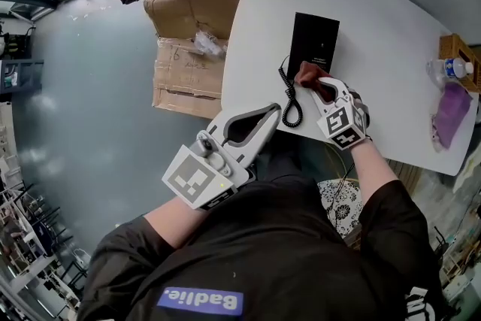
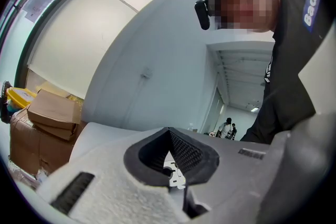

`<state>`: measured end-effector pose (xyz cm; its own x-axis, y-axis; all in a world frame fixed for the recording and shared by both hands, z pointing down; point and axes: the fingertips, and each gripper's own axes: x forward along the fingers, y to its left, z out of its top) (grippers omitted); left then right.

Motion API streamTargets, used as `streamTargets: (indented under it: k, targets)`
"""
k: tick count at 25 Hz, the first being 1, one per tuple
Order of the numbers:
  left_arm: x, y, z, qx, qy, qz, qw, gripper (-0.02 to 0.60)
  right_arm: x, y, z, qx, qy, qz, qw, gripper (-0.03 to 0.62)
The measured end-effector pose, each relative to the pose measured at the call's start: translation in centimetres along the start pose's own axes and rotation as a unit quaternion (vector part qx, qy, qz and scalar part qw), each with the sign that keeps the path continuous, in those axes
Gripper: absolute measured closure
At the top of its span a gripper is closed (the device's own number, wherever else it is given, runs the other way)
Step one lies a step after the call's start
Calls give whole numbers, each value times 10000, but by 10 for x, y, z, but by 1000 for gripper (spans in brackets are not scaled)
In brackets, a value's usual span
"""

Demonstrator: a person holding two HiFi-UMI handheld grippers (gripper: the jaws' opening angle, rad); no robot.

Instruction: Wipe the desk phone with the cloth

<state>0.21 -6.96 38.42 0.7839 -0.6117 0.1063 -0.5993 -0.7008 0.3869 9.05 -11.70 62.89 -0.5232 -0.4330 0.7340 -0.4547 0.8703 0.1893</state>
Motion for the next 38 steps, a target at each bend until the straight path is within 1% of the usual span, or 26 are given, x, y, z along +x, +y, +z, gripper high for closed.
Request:
streamTargets:
  k: [5, 9, 14, 19, 21, 24, 27, 31, 34, 38]
  targets:
    - [-3, -3, 0, -8, -27, -91, 10000, 581, -3, 21, -6, 21, 176, 128, 9998, 523]
    - [-5, 1, 12, 55, -136, -61, 9999, 581, -13, 11, 14, -19, 31, 91, 10000, 523]
    - [-7, 8, 21, 26, -314, 105, 9994, 581, -20, -35, 59, -308, -222, -81, 9992, 523]
    - [-6, 18, 32, -15, -449, 348, 9984, 581, -10, -95, 97, -679, -282, -253, 9970, 523]
    - [-6, 23, 35, -24, -490, 460, 9977, 581, -4, -112, 109, -770, -275, -294, 9962, 523]
    - [-7, 32, 39, -18, -567, 641, 9963, 581, 10, -125, 114, -895, -220, -226, 9955, 523]
    - [-9, 39, 36, -95, -556, 811, 9951, 581, 26, -128, 110, -1022, -104, -105, 9947, 523]
    - [-12, 42, 28, -176, -525, 946, 9940, 581, 35, -118, 105, -937, -205, -11, 9954, 523]
    - [-16, 42, 22, -208, -491, 954, 9940, 581, 35, -103, 100, -817, -264, 20, 9963, 523]
    - [-19, 39, 20, -194, -459, 859, 9951, 581, 35, -78, 88, -700, -260, 97, 9972, 523]
